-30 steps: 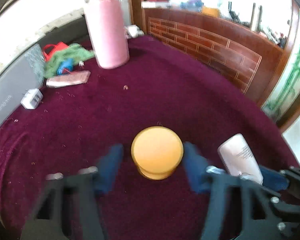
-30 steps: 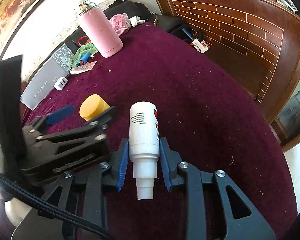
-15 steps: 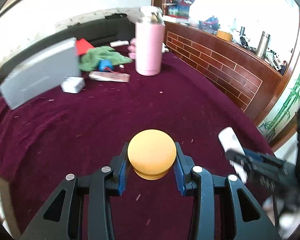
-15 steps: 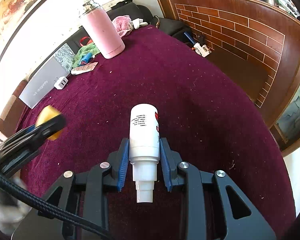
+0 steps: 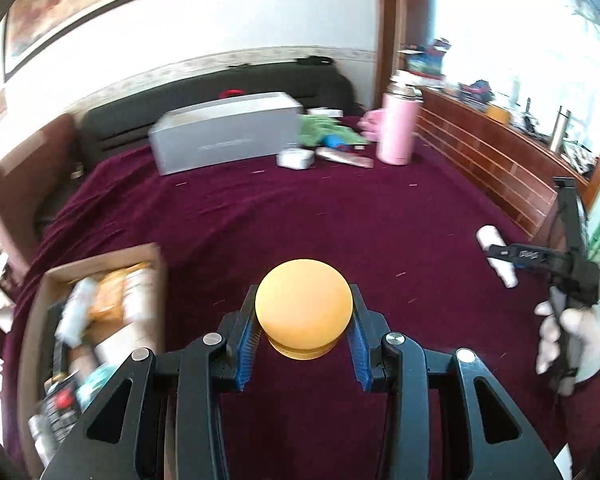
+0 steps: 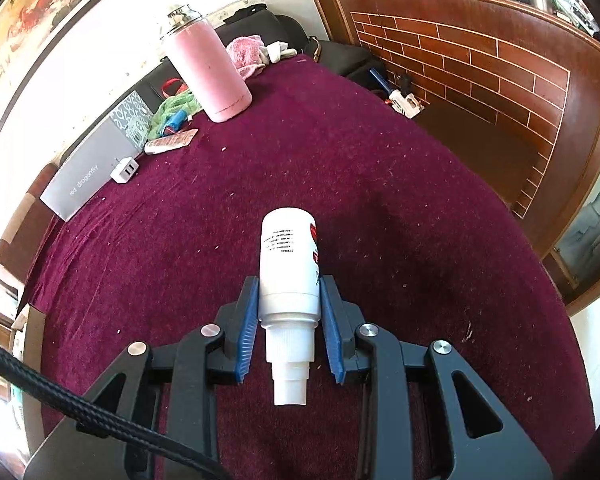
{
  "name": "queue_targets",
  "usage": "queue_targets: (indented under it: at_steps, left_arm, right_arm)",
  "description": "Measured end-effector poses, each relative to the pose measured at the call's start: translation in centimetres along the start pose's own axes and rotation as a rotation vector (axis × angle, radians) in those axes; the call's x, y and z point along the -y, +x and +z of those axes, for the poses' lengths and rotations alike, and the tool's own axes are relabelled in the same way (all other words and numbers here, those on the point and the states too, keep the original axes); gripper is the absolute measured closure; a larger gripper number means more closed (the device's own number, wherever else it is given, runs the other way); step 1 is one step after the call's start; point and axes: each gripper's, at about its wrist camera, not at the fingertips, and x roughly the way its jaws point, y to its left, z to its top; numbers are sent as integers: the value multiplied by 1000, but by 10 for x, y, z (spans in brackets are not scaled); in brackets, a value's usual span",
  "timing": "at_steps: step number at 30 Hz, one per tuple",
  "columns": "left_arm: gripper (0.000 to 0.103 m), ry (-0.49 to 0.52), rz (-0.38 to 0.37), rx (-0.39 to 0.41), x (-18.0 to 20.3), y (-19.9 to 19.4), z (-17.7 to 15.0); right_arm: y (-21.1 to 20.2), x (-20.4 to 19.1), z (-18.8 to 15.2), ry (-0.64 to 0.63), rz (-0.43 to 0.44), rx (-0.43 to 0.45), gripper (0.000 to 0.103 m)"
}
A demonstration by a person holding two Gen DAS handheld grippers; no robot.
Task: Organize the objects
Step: 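Carry the yellow jar and spray bottle into the cardboard box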
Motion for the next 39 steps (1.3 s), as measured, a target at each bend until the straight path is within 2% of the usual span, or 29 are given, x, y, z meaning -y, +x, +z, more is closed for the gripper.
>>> queue_targets:
  at_steps: [4, 7, 15, 21, 29, 34, 39]
  left_arm:
    - [69, -62, 42, 7, -36, -14, -15]
    - [68, -109, 67, 17, -61, -20, -25]
    - [68, -169, 126, 40, -106, -35, -45]
    - [68, -180, 179, 29, -139, -36, -56]
    - [68, -220, 217, 11, -191, -23, -57]
    - [68, -303, 204, -11, -242, -9, -46]
    - [68, -337, 199, -61, -269, 10, -42]
  right_arm:
    - [-9, -6, -14, 41, 63, -53, 76]
    - [-20, -27, -29, 16, 101, -80, 76]
    - [-42, -131, -53, -146, 249, -124, 76]
    - [-28, -214, -75, -243, 351, -216, 76]
    - [-12, -317, -106, -390, 415, -295, 75]
    - [1, -362, -118, -437, 443, -333, 75]
    - [25, -402, -137, -465, 452, -390, 75]
